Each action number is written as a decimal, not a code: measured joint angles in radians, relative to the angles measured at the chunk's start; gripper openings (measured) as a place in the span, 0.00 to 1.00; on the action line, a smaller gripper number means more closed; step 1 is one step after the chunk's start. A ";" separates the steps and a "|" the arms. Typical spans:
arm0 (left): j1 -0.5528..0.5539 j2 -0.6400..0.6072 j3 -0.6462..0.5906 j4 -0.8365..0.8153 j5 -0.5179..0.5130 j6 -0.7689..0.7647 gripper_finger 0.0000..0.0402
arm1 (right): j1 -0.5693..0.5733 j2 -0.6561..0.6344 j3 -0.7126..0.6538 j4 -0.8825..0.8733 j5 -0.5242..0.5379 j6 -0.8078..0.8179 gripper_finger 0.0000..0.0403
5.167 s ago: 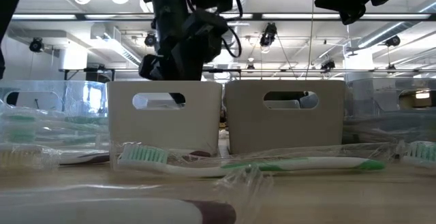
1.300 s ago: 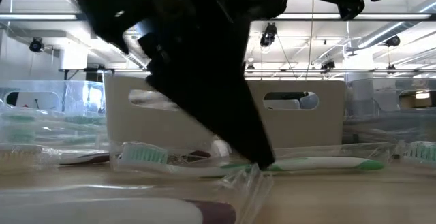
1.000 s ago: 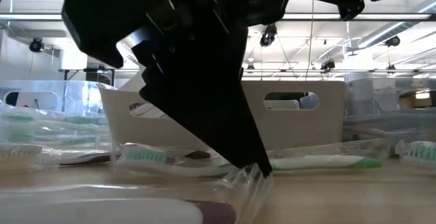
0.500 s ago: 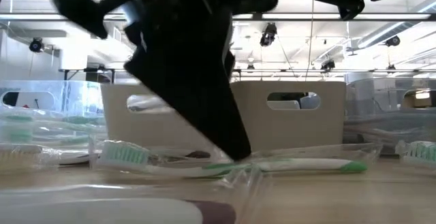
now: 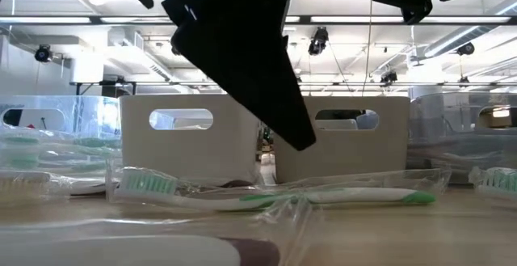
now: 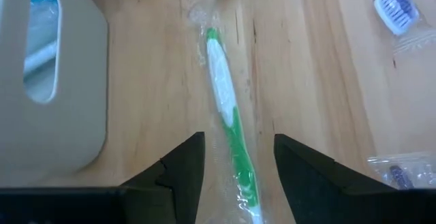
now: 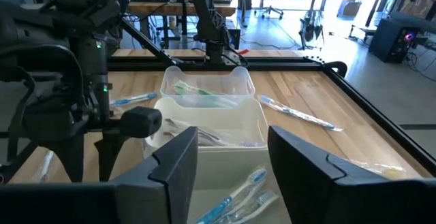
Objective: Pick & Place Toothbrushes
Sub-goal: Put the green toothbrush into the transparent bin
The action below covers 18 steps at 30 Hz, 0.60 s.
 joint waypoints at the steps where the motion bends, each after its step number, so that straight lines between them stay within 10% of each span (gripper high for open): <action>1: 0.000 0.001 0.000 0.002 -0.009 -0.001 0.45 | 0.000 0.000 0.000 0.000 0.000 0.000 0.44; 18: 0.000 0.083 0.003 0.104 -0.031 -0.048 0.45 | 0.000 0.000 0.000 -0.001 0.000 0.000 0.33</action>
